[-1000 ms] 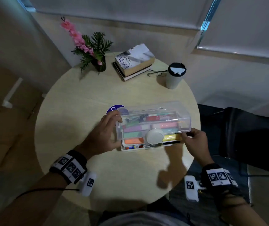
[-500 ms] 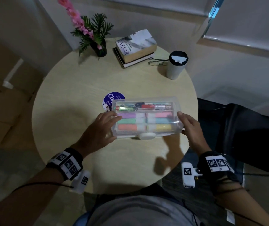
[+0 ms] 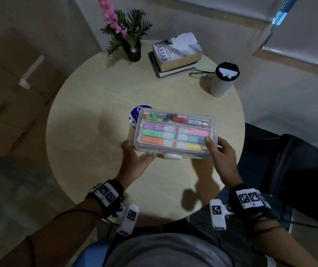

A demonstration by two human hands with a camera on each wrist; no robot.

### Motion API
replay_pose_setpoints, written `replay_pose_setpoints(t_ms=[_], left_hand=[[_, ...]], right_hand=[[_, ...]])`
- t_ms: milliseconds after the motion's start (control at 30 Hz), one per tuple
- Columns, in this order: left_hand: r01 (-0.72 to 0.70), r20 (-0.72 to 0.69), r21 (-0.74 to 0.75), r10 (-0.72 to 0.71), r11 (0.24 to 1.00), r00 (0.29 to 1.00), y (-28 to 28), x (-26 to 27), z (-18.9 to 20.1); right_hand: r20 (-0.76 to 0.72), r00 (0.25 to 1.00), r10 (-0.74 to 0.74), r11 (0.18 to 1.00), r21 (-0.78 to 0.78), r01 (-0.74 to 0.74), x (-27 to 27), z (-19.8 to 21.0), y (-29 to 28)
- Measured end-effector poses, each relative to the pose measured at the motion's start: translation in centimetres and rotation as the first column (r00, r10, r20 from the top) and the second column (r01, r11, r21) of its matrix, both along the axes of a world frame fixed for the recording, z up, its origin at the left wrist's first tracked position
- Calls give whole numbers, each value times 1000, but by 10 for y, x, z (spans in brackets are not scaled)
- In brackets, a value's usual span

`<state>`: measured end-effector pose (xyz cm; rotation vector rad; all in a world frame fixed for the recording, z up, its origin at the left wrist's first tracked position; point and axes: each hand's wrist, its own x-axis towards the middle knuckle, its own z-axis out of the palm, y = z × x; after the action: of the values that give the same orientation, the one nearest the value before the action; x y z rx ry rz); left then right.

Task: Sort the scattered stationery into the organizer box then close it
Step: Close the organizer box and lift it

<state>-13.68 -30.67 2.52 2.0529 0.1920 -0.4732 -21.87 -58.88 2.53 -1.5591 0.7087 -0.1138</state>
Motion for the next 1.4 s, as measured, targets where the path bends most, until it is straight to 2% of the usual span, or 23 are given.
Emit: replay_pose_setpoints(t_ms=[67,100,200,400,533,633,700,767,900,967,1067,1133,1200,1267,1333,1400], left_hand=[[21,-280,-147,-62,989,958,-16,-17,-5],[34,-353,-233,-117,972,928,-23,-23,-8],[56,-343,-385,-199,921,918,-42,-31,-24],[-98,-351,-484,-90,869,932,-59,-40,-28],[-290,-482,-582,-34,760,876,-56,-45,-35],[-445,-572,-565,58,695,818,-59,-42,-37],[-493,-628,-524,76,695,775,-60,-37,-36],[-478,-654,-503,45,720,755,-59,-31,-37],[-334,-642,-439,-31,834,766,-47,-25,-39],[-347,-643,-351,46,870,764,-34,-18,-42],[-533,-565,-259,322,805,760,-6,2,-33],[-552,-473,-295,383,780,793,7,18,-18],[-427,-394,-338,285,839,873,10,28,6],[-226,-339,-343,104,912,935,6,33,26],[-53,-213,-427,-44,903,976,1,33,34],[9,-105,-496,-70,868,992,0,38,37]], right_hand=[[-2,1000,9,1000,10,-9,3,2,1],[-5,1000,13,1000,10,-13,4,2,0],[-12,1000,15,1000,3,-15,7,2,0],[-19,1000,11,1000,16,-10,7,0,-2],[-17,1000,-15,996,92,17,6,-3,-2],[-19,1000,-22,993,114,24,5,-5,-2],[-23,999,-24,993,111,26,5,-4,-2],[-27,999,-22,993,114,25,4,-3,-3],[-47,999,5,995,100,-1,3,-3,-4],[-73,997,16,996,89,-10,2,-6,-5],[-109,993,47,990,134,-33,3,-7,-5],[-131,990,56,979,200,-29,5,-3,-2],[-140,988,61,964,264,-22,6,2,3],[-129,989,71,958,285,-32,6,6,7],[-123,991,57,957,289,-19,8,11,11],[-118,992,38,954,299,-1,15,15,14]])
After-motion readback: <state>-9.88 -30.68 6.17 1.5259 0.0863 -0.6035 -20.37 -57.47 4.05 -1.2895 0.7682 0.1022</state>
